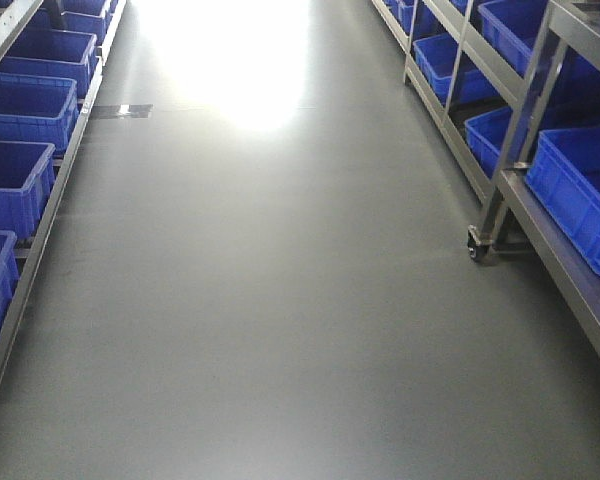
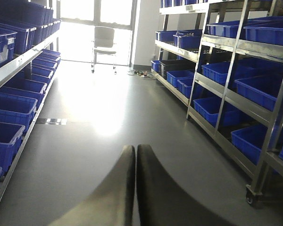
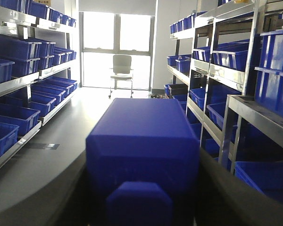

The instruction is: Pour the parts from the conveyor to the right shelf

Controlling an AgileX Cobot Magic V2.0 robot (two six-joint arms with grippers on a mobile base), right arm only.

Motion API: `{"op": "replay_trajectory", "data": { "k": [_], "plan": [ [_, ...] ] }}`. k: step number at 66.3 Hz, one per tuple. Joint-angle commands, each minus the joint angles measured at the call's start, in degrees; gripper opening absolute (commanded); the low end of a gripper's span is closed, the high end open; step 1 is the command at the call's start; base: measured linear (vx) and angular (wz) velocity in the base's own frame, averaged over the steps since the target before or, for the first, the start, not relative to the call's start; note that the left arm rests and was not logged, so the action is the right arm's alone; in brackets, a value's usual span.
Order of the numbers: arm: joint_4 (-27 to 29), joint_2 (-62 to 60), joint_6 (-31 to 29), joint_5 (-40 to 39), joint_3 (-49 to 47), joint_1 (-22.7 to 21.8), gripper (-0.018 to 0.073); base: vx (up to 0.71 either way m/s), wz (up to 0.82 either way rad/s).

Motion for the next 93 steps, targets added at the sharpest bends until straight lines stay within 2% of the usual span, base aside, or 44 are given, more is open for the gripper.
{"op": "replay_trajectory", "data": {
  "k": [1,93],
  "plan": [
    [-0.02,0.87,-0.55,-4.5,-1.57,-0.34,-0.0008,0.42,0.12],
    [-0.02,0.87,-0.55,-4.5,-1.57,-0.34,-0.0008,0.6,0.03]
  ]
}}
